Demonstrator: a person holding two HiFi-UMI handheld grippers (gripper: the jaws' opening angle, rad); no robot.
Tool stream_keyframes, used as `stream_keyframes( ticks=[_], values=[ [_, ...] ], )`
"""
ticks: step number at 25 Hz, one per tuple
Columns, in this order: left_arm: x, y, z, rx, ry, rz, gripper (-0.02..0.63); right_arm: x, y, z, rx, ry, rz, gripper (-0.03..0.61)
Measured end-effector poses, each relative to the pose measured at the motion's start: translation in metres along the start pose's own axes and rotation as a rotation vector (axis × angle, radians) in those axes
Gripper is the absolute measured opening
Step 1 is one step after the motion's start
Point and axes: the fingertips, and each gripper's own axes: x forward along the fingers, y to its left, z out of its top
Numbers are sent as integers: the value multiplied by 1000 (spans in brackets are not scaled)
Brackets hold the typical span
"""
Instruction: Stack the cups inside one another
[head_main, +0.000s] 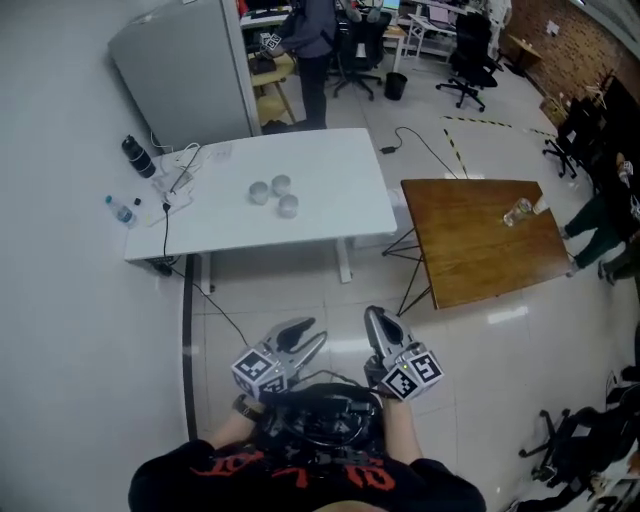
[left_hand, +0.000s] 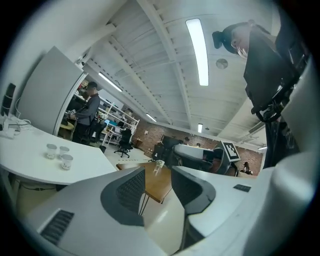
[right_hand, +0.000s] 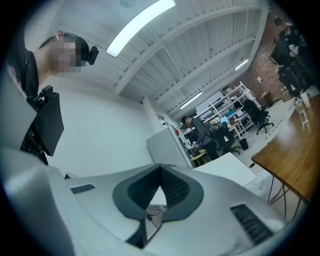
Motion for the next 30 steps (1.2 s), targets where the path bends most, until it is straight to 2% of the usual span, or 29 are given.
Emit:
stream_keyframes(
  ticks=[9,16,19,23,30],
  values=[
    [-23,14,19,23,-74,40,156,33,14,-12,33,33,57,3],
    [-65,36,18,-44,-156,119,144,71,51,-26,38,88,167,3],
    [-83,37,25,-54,-165,145,144,82,71,-30,35,103,201,3],
    [-101,42,15,-79,-173,172,144,88,95,-40,31,134,243,3],
    [-102,48,3,-66,-157,155,144,80,86,-63,57,173,197,3]
  ],
)
